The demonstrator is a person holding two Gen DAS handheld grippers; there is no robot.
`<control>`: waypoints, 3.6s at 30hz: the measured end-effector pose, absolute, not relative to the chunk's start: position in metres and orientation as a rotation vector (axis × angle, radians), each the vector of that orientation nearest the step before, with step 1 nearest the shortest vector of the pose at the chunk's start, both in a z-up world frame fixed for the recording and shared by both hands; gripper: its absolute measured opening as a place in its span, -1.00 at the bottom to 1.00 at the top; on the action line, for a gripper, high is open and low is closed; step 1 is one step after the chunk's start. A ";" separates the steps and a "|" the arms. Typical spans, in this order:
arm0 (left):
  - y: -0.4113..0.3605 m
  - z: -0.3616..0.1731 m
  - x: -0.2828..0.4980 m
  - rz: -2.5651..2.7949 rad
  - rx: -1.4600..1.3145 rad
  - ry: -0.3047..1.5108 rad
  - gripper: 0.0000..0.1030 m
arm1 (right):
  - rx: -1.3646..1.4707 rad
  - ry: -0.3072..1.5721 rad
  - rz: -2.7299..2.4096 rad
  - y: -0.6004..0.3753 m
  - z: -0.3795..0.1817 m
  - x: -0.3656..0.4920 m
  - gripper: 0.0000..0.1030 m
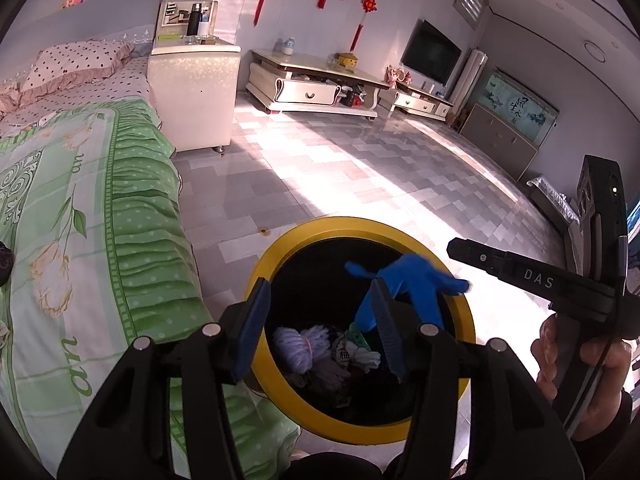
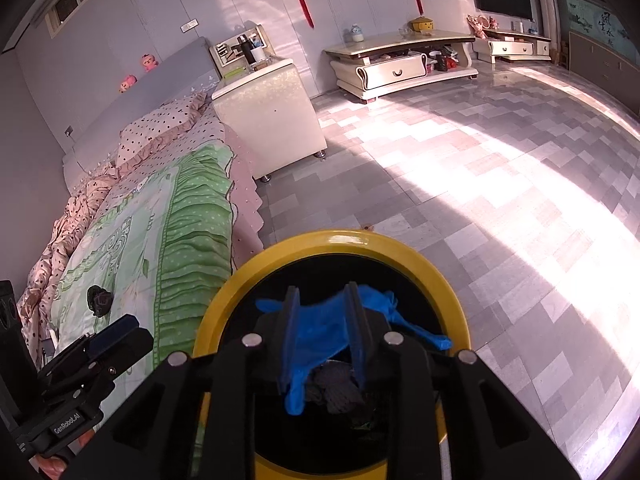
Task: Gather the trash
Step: 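Open both tools to drop the knitted ball and glove into the bin, then move both tools back over the bed, then grasp the pink cloth bundle with the left tool while the right tool grasps the black bag, then carry the pink bundle and black bag over the yellow bin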
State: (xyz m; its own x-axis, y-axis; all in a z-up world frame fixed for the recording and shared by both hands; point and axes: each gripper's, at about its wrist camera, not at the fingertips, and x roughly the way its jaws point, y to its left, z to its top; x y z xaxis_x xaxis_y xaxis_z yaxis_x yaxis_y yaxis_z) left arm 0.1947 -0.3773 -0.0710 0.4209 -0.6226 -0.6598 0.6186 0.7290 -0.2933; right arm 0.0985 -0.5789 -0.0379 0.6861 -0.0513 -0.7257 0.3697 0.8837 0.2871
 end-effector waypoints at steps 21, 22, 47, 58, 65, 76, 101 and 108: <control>-0.263 -0.060 0.222 -0.575 -0.044 0.765 0.48 | 0.376 0.769 -0.166 -0.524 -0.010 0.122 0.31; -0.255 -0.059 0.224 -0.562 -0.048 0.762 0.48 | 0.362 0.765 -0.155 -0.517 -0.008 0.125 0.34; -0.031 -0.106 0.276 -0.205 -0.156 0.796 0.66 | 0.107 0.806 0.266 -0.296 -0.001 0.295 0.74; -0.002 -0.149 0.297 -0.179 -0.220 0.838 0.66 | -0.023 0.924 0.458 -0.199 -0.049 0.374 0.74; 0.008 -0.178 0.314 -0.183 -0.280 0.876 0.61 | -0.081 1.014 0.556 -0.147 -0.087 0.422 0.74; 0.009 -0.198 0.326 -0.243 -0.360 0.889 0.22 | -0.111 1.080 0.575 -0.100 -0.137 0.468 0.58; 0.001 -0.166 0.308 -0.296 -0.298 0.804 -0.31 | 0.047 1.031 0.603 -0.127 -0.096 0.441 -0.36; -0.006 -0.127 0.285 -0.283 -0.270 0.743 -0.31 | 0.103 0.946 0.575 -0.164 -0.049 0.397 -0.36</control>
State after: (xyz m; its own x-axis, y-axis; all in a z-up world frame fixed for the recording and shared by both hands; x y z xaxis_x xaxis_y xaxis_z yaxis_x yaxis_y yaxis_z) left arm 0.2849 -0.0058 -0.1271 0.7024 -0.3453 -0.6225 0.1560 0.9279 -0.3387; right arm 0.3966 -0.1639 -0.0490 0.4480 0.5074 -0.7361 -0.4192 0.8465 0.3283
